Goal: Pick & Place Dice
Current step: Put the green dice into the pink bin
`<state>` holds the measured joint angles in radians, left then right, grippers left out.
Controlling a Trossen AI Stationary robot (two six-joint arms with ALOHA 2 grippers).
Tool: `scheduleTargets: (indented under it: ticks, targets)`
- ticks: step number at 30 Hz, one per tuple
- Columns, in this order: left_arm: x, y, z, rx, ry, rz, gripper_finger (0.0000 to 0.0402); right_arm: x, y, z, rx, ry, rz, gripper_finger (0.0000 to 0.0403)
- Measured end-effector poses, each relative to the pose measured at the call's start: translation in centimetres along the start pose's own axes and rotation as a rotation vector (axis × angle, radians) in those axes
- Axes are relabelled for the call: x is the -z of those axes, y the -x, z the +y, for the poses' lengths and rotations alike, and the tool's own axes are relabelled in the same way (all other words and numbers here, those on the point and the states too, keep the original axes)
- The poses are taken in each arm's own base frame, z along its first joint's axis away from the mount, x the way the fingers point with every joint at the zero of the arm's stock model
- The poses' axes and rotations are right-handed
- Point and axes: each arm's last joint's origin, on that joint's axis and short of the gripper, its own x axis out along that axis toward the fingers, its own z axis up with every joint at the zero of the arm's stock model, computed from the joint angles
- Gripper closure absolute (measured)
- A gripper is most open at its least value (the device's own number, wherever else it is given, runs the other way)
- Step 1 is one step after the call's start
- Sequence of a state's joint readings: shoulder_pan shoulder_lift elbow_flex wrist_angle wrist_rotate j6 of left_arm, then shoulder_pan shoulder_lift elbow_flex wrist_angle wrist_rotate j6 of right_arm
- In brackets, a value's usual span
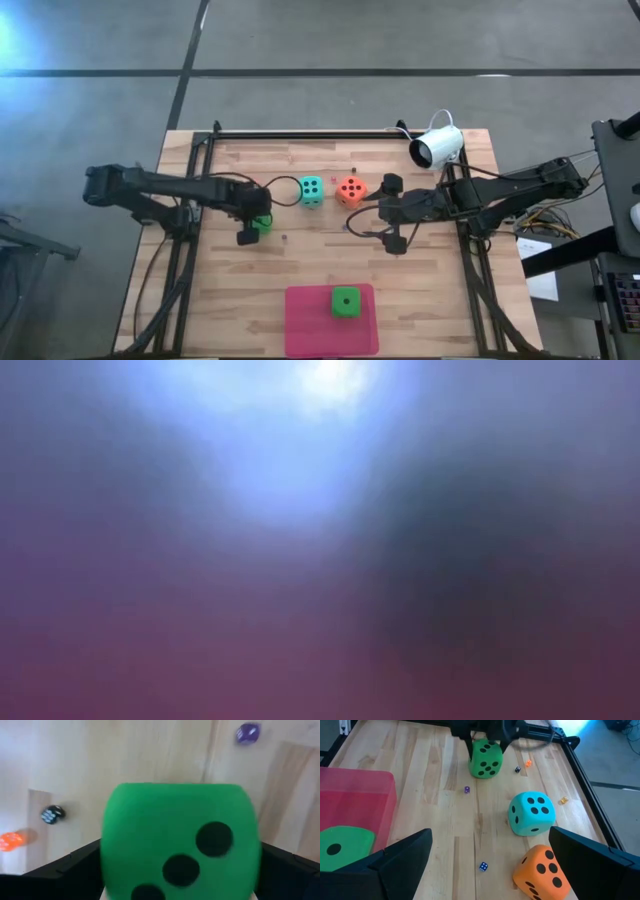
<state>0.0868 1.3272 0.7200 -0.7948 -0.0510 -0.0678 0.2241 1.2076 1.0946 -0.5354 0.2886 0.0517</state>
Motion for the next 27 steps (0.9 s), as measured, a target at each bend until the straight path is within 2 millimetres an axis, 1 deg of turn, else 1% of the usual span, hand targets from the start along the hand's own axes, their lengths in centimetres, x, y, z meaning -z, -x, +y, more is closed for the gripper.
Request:
scheduleTargets:
  ticks: [5, 14, 18, 23, 27]
  targets:
    - [-0.53, -0.8, -0.09, 0.001, 0.039, 0.047, 0.0004, 0.0, 0.0, 0.0, 0.0, 0.0, 0.0, 0.0003]
    - [-0.53, -0.93, -0.11, 0.002, 0.054, 0.049, 0.0005, 0.0, 0.0, 0.0, 0.0, 0.0, 0.0, 0.0003]
    - [-0.56, -0.92, -0.11, 0.002, 0.085, 0.046, 0.0016, 0.0, 0.0, 0.0, 0.0, 0.0, 0.0, 0.0003]
    - [-0.59, -0.93, -0.12, 0.005, 0.088, 0.043, 0.0043, 0.0, 0.0, 0.0, 0.0, 0.0, 0.0, 0.0003]
    - [-0.64, -0.92, -0.13, 0.005, 0.088, 0.038, 0.0046, 0.0, 0.0, 0.0, 0.0, 0.0, 0.0, 0.0003]
